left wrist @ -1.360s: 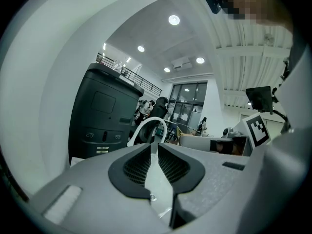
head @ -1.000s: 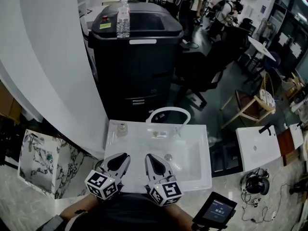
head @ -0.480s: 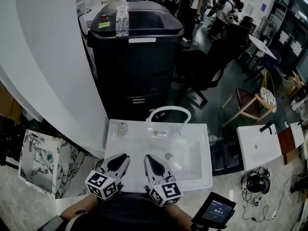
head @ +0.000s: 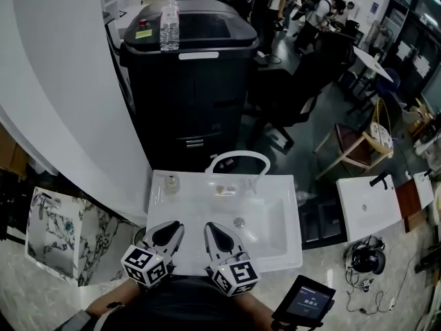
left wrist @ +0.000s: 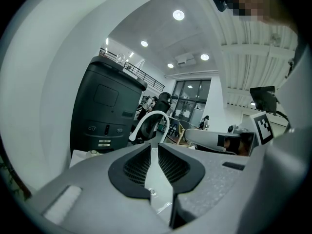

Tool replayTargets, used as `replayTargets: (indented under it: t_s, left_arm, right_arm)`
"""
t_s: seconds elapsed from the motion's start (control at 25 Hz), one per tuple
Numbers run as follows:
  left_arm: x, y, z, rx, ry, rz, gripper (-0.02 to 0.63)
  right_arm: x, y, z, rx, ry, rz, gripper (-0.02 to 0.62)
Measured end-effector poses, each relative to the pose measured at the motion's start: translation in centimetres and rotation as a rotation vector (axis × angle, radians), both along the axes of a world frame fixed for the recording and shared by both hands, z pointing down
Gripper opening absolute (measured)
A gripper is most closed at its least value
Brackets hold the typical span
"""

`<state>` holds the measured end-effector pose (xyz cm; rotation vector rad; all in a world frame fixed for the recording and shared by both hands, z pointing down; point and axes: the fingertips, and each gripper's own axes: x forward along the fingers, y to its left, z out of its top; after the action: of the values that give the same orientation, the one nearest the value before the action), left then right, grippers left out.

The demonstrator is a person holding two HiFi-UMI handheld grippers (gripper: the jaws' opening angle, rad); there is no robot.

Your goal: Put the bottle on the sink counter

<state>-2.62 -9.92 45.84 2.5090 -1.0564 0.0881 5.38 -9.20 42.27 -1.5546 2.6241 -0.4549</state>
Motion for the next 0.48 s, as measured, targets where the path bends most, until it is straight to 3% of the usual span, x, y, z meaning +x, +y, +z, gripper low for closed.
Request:
replayTargets:
  t_s: [0.48]
  left_arm:
    - [0.74,-0.15,0.39,-0.016,-0.001,0.011,0.049]
  right_arm:
    - [0.43,-0.05,0.32,-0.014,-0.005,0.007,-0.005]
